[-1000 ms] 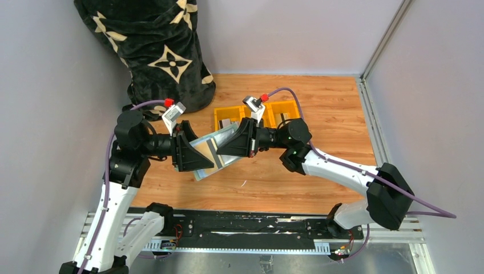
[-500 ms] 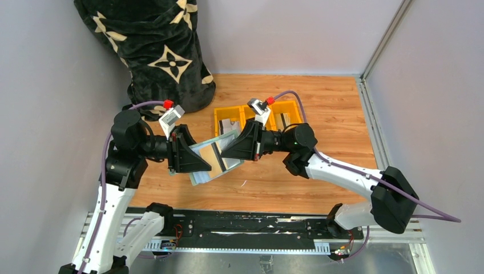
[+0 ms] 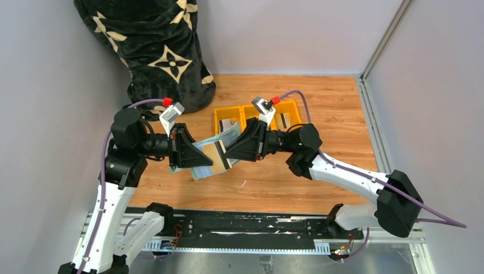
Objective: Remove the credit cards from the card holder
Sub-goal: Remove the credit card from the card holder.
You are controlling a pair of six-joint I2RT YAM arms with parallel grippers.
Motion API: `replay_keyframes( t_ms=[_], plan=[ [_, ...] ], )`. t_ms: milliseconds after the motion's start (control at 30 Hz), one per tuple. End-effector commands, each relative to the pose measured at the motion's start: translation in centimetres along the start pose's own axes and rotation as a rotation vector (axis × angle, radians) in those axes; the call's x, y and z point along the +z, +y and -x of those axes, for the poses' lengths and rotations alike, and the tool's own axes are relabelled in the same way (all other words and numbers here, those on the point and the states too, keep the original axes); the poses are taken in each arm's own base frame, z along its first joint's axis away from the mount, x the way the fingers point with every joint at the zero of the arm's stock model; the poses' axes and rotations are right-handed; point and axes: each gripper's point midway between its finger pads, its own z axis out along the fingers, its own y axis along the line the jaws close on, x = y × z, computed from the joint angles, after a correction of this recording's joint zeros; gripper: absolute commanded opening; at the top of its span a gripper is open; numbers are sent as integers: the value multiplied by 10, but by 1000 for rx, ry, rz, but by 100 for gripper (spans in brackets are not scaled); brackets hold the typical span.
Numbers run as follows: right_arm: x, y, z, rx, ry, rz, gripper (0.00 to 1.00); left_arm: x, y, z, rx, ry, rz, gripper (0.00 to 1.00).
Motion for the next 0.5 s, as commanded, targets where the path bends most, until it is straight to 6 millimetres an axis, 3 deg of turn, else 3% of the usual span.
replay_keyframes(
  t_ms=[0,100,200,400,467],
  plan=[
    [8,-1,-6,-9,23,16,35,1,-2,9,24,-35,27,0],
    [12,-2,-7,-9,38,26,45,1,-1,11,24,-46,36,0],
    [14,-3,-6,-10,44,30,43,1,-1,11,34,-49,44,0],
    [4,-3,1,-43,33,-12,2,0,4,9,22,-43,66,0],
    [-2,-4,5,-63,22,-49,0,0,6,9,30,-42,77,0]
  ],
)
